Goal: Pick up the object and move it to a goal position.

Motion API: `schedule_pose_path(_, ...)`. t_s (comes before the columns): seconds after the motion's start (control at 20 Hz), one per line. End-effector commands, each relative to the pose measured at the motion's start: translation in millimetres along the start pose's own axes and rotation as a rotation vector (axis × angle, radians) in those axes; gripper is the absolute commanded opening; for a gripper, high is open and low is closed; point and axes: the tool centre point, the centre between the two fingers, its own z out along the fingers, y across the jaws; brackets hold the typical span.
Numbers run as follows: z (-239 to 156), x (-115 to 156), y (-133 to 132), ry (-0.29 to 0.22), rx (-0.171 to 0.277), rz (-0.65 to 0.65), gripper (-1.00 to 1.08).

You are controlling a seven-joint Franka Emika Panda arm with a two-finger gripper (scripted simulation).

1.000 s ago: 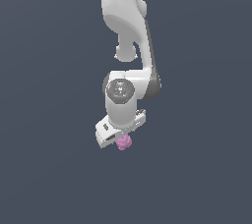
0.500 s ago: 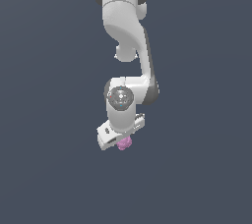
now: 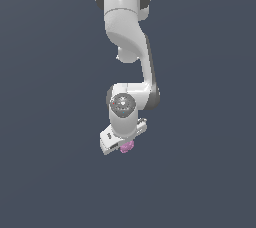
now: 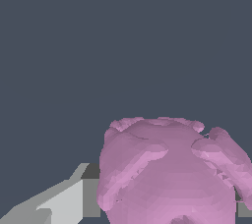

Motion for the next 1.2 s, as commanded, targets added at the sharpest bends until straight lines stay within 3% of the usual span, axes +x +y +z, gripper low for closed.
schedule_pose_path(0.0,0,0,0,0.001,0.0,0.0,-1.0)
schedule_pose_path(0.65,-1,-2,-2,0.001,0.0,0.0,-1.0)
schedule_pose_path(1.15,-8,-22,-16,0.001,0.0,0.0,-1.0)
